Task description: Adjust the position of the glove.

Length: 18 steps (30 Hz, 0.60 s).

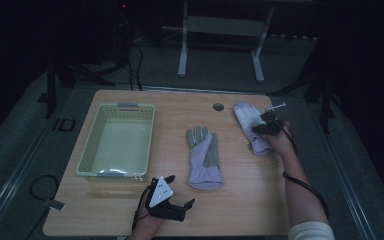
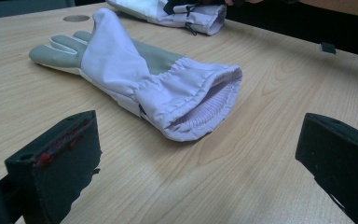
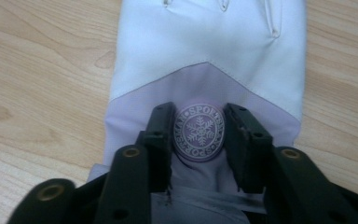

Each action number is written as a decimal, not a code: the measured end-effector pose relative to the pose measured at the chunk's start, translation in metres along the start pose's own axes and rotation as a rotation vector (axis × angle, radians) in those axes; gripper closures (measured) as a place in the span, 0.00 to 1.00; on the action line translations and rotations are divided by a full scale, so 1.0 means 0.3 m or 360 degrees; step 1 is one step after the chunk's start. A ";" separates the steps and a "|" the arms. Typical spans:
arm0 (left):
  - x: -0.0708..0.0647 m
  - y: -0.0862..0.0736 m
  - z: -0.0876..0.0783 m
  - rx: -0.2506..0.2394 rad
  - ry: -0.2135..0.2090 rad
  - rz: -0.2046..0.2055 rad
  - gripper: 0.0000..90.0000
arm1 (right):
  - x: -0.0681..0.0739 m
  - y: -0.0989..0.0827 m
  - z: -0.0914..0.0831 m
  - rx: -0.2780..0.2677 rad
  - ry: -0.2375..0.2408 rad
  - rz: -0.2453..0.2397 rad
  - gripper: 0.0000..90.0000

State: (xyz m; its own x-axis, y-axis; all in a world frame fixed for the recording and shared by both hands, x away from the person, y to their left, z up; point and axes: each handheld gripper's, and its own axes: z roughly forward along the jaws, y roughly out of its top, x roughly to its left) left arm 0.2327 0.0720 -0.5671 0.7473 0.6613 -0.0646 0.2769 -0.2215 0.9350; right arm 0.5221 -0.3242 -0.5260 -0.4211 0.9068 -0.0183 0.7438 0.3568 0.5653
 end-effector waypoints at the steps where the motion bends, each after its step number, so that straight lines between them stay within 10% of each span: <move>1: 0.000 0.000 0.000 0.0000 0.0000 -0.0001 0.00 | 0.005 0.000 0.000 0.0000 -0.0006 -0.0004 0.76; 18: 0.000 0.000 0.000 0.0001 0.0002 0.0002 0.00 | 0.118 -0.004 -0.129 -0.0067 -0.0178 0.0122 0.90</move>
State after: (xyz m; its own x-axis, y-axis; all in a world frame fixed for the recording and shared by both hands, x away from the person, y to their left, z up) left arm 0.2327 0.0719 -0.5671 0.7468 0.6620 -0.0633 0.2764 -0.2225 0.9350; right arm 0.4861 -0.3012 -0.4954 -0.3014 0.9513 -0.0641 0.7481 0.2776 0.6027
